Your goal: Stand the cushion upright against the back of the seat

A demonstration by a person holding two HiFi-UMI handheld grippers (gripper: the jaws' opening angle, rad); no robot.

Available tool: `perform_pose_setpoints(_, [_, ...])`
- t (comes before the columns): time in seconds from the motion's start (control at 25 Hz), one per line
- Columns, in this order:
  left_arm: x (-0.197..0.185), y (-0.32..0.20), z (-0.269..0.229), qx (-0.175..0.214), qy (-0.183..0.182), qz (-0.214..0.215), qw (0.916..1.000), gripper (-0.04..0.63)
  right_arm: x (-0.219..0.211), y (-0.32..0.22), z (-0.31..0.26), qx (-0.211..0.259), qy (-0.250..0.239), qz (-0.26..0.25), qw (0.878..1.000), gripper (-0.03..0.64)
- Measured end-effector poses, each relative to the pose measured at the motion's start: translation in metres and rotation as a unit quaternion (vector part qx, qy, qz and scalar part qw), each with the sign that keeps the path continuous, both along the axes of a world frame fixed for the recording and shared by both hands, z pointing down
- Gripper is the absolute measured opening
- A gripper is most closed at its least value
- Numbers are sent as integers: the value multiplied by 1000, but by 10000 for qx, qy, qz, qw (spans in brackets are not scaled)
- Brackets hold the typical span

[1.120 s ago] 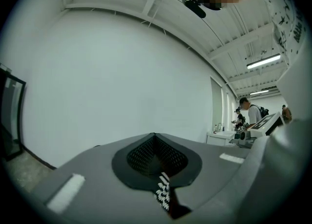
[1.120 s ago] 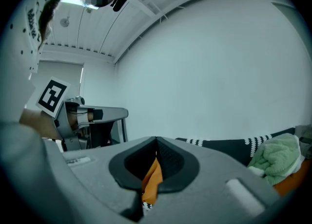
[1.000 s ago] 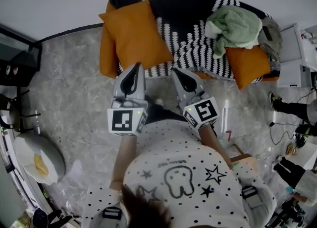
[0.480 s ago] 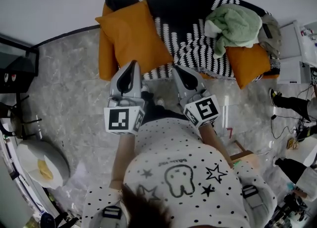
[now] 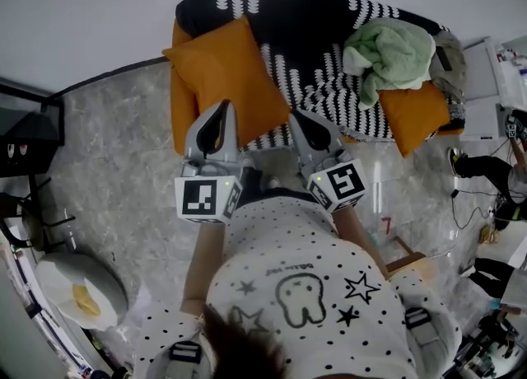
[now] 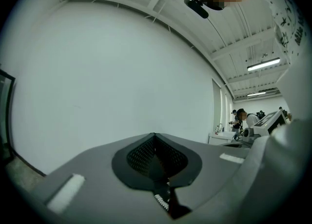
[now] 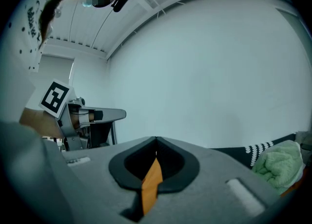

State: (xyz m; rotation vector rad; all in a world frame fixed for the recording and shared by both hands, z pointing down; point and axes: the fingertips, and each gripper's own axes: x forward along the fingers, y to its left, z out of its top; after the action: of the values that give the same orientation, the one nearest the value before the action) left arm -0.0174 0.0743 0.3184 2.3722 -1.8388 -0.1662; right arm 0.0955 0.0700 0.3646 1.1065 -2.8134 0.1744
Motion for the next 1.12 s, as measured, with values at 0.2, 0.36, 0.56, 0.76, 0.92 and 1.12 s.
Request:
perform_pose_setpoints(0.2, [-18, -20, -2, 7, 32, 87, 10000, -9, -14, -20, 0, 38, 43, 126, 9999, -3])
perform_pose_setpoints(0.36, [-24, -28, 2, -80, 99, 186, 9997, -9, -21, -28, 7, -74, 51, 212, 9997, -2])
perform_pose_setpoints(0.56, [-35, -35, 21, -195, 80, 292, 9993, -9, -37, -38, 8, -42, 110, 226, 9997, -2])
perform_pose_setpoints(0.76, [-43, -39, 31, -305, 104, 184, 9993, -9, -38, -46, 11, -82, 87, 238, 9996, -3])
perform_pose_setpoints(0.92, [-51, -44, 29, -348, 93, 98, 9993, -9, -40, -53, 10, -105, 132, 269, 9995, -2])
perform_pose_setpoints(1.12, [-52, -55, 24, -360, 168, -49, 9992, -9, -41, -63, 10, -175, 108, 194, 9996, -2])
